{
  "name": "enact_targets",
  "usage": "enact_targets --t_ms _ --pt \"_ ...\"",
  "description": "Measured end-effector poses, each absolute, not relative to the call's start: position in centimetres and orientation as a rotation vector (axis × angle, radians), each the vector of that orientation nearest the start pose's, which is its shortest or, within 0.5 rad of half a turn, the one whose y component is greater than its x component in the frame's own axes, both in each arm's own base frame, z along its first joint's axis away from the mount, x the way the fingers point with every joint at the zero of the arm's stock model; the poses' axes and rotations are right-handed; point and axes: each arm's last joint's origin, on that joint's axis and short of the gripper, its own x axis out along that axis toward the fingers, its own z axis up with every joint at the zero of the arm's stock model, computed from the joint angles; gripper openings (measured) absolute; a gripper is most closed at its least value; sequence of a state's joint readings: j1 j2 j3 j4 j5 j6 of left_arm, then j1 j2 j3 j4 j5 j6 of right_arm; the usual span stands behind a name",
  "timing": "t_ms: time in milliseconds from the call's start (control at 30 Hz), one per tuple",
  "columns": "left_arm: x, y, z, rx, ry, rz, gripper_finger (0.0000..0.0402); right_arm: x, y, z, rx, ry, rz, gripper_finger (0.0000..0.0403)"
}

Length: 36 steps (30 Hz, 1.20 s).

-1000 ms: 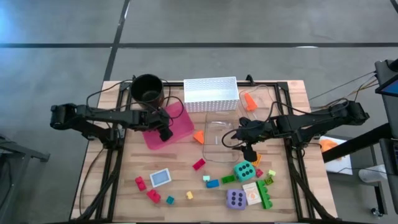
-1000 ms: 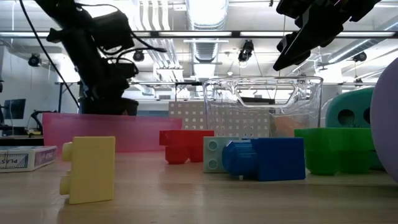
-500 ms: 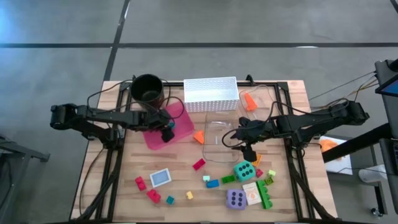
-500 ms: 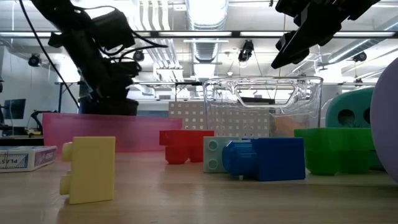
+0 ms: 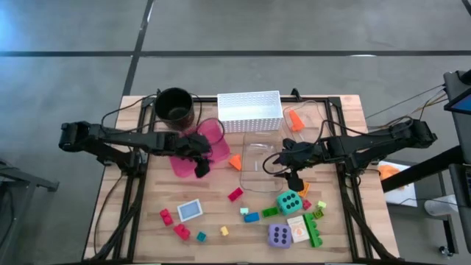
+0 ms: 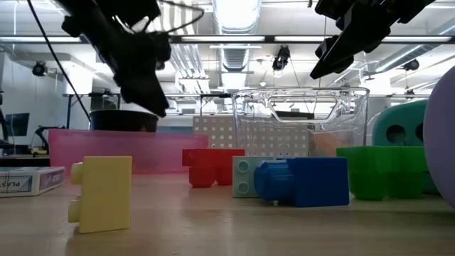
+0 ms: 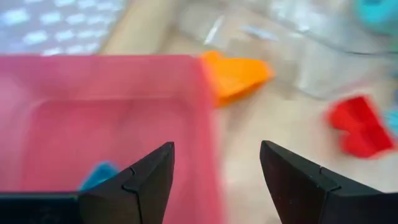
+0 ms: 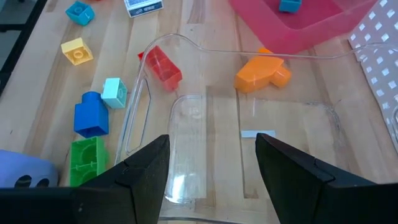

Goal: Pick & Place Toys
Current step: Put the bottom large green game piece into the top transparent bin

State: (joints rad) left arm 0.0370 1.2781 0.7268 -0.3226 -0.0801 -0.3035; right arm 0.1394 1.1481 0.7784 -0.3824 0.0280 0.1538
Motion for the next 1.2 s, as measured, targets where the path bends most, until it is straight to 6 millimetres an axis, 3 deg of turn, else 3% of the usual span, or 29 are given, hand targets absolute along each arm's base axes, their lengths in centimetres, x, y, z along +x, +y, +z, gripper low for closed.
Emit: enact_targets --t_ms 333,500,667,900,1200 --pt "24.4 -8.5 21.6 -0.151 0.688 -0.138 0.0242 23.0 3.1 24.6 0.083 0.756 0.048 0.0237" --pt "22.5 -13.1 21.7 -0.108 0.648 -0.182 0.0242 23.0 3.1 24.5 0.083 0.757 0.048 0.0237" --pt "21.4 -16.9 19.9 -0.075 0.661 -0.211 0.0242 23.2 3.2 24.3 0.078 0.767 0.054 0.0237" --pt "22.9 -20.1 17.2 -0.064 0.74 -0.29 0.0242 24.8 3.4 23.1 0.048 0.799 0.096 0.0237" --pt "24.8 -22.4 15.0 -0.027 0.852 -0.388 0.0242 27.2 4.5 25.4 0.029 0.804 0.126 0.0223"
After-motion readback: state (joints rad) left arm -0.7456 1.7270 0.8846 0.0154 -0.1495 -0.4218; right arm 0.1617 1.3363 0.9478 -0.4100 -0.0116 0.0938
